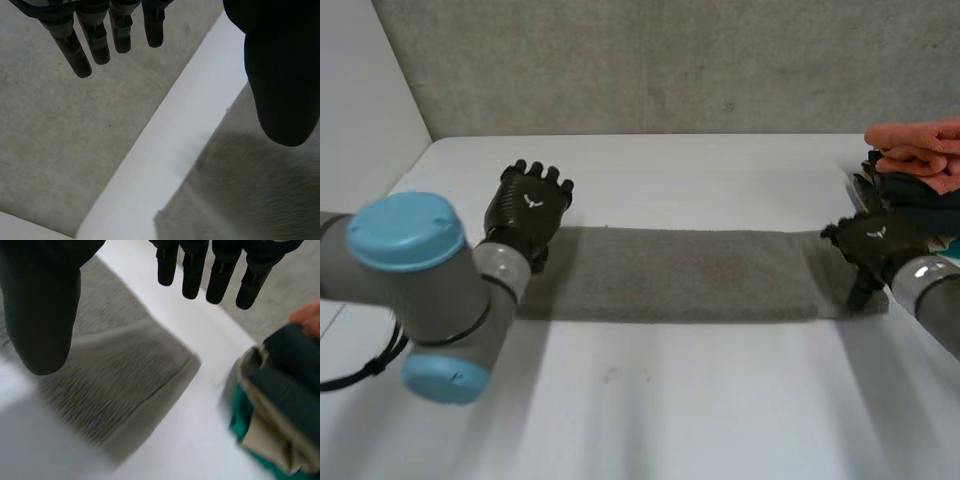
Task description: Fold the laundry.
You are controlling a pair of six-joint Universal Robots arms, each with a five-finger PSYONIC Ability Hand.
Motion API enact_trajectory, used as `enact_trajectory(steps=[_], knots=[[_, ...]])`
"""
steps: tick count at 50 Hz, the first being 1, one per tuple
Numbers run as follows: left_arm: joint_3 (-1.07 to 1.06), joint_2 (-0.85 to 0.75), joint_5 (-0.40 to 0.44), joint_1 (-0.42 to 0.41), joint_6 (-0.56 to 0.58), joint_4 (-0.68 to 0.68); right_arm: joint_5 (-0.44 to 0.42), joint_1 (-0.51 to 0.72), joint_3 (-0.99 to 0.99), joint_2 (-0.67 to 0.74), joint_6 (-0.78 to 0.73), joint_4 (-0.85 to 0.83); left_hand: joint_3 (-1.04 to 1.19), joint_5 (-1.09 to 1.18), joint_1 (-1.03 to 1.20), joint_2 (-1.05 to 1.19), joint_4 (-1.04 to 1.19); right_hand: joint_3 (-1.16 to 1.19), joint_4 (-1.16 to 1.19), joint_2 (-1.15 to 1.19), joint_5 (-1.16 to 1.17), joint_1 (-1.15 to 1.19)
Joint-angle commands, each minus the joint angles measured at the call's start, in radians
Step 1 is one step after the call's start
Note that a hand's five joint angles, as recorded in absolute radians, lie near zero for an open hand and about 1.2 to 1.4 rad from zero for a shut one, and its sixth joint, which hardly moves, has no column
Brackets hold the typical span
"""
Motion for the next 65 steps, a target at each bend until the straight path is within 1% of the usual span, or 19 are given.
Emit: enact_trajectory(steps=[1, 5, 8, 11, 14, 18, 22, 26, 29, 36, 41, 42, 47, 53, 54, 57, 61, 62, 65], knots=[[-0.126, 0.098, 0.058, 0.0, -0.173, 0.003, -0.035, -0.062, 0.032, 0.024, -0.006, 0.012, -0.029, -0.046, -0.012, -0.026, -0.023, 0.114, 0.111, 0.116, 0.107, 0.124], [-0.146, 0.101, 0.062, 0.002, -0.174, 0.014, -0.033, -0.067, 0.023, 0.082, -0.01, -0.028, -0.029, -0.046, -0.012, -0.026, -0.023, 0.164, 0.161, 0.166, 0.157, 0.173], [-0.152, 0.1, 0.062, 0.003, -0.174, 0.025, -0.033, -0.07, 0.012, 0.115, -0.018, -0.056, -0.029, -0.046, -0.012, -0.026, -0.023, 0.357, 0.354, 0.359, 0.35, 0.367], [-0.154, 0.1, 0.062, 0.005, -0.174, 0.029, -0.016, -0.09, -0.004, 0.129, -0.026, -0.082, -0.029, -0.046, -0.012, -0.026, -0.023, 1.071, 1.068, 1.073, 1.064, 1.08], [-0.156, 0.103, 0.06, 0.003, -0.174, 0.031, 0.013, -0.114, 0.002, 0.119, -0.041, -0.099, -0.029, -0.046, -0.012, -0.026, -0.023, 1.073, 1.07, 1.075, 1.066, 1.083], [-0.159, 0.124, 0.06, 0.002, -0.174, 0.029, 0.106, -0.137, 0.015, 0.09, -0.11, -0.106, -0.029, -0.046, -0.012, -0.026, -0.023, 1.073, 1.07, 1.075, 1.066, 1.083], [-0.182, 0.173, 0.062, 0.009, -0.174, 0.029, 0.187, -0.241, 0.025, 0.054, -0.307, -0.111, -0.032, -0.048, -0.015, -0.029, -0.026, 1.073, 1.07, 1.075, 1.066, 1.083], [-0.208, 0.223, 0.066, 0.031, -0.177, 0.029, 0.209, -0.286, 0.012, 0.041, -0.453, -0.117, -0.032, -0.048, -0.015, -0.029, -0.026, 1.073, 1.07, 1.075, 1.066, 1.083], [-0.225, 0.25, 0.065, 0.046, -0.179, 0.029, 0.208, -0.196, -0.008, 0.017, -0.446, -0.135, -0.032, -0.048, -0.015, -0.029, -0.026, 1.073, 1.07, 1.075, 1.066, 1.083], [-0.241, 0.318, 0.065, 0.106, -0.183, 0.028, 0.185, 0.16, -0.11, -0.002, -0.274, -0.201, -0.029, -0.046, -0.012, -0.026, -0.023, 1.073, 1.07, 1.075, 1.066, 1.083], [-0.261, 0.348, 0.066, 0.118, -0.182, 0.028, 0.087, 0.405, -0.176, 0.05, -0.266, -0.276, -0.029, -0.046, -0.012, -0.026, -0.023, 1.073, 1.07, 1.075, 1.066, 1.083], [-0.263, 0.351, 0.066, 0.118, -0.182, 0.028, 0.039, 0.477, -0.193, 0.09, -0.265, -0.304, -0.029, -0.046, -0.012, -0.026, -0.023, 1.073, 1.07, 1.075, 1.066, 1.083], [-0.289, 0.351, 0.068, 0.117, -0.182, 0.029, -0.098, 0.628, -0.236, 0.201, -0.262, -0.368, -0.029, -0.046, -0.012, -0.026, -0.023, 1.073, 1.07, 1.075, 1.066, 1.083], [-0.294, 0.338, 0.066, 0.109, -0.182, 0.031, -0.13, 0.697, -0.296, 0.343, -0.268, -0.358, -0.029, -0.046, -0.012, -0.026, -0.023, 1.073, 1.07, 1.075, 1.066, 1.083], [-0.292, 0.333, 0.066, 0.108, -0.182, 0.033, -0.127, 0.709, -0.299, 0.36, -0.268, -0.356, -0.032, -0.048, -0.015, -0.029, -0.025, 0.699, 0.696, 0.701, 0.693, 0.709], [-0.283, 0.315, 0.066, 0.103, -0.182, 0.033, -0.107, 0.717, -0.294, 0.351, -0.265, -0.358, -0.033, -0.049, -0.016, -0.03, -0.026, -0.095, -0.098, -0.093, -0.101, -0.085], [-0.258, 0.282, 0.065, 0.069, -0.182, 0.033, -0.006, 0.705, -0.253, 0.284, -0.218, -0.333, -0.033, -0.049, -0.016, -0.03, -0.026, -0.148, -0.152, -0.146, -0.155, -0.139], [-0.242, 0.275, 0.065, 0.056, -0.182, 0.034, 0.041, 0.706, -0.226, 0.241, -0.17, -0.314, -0.033, -0.049, -0.016, -0.03, -0.026, -0.148, -0.152, -0.146, -0.155, -0.139], [-0.226, 0.266, 0.063, 0.042, -0.182, 0.034, 0.1, 0.653, -0.166, 0.161, -0.049, -0.239, -0.032, -0.048, -0.015, -0.029, -0.026, -0.148, -0.152, -0.146, -0.155, -0.139]])
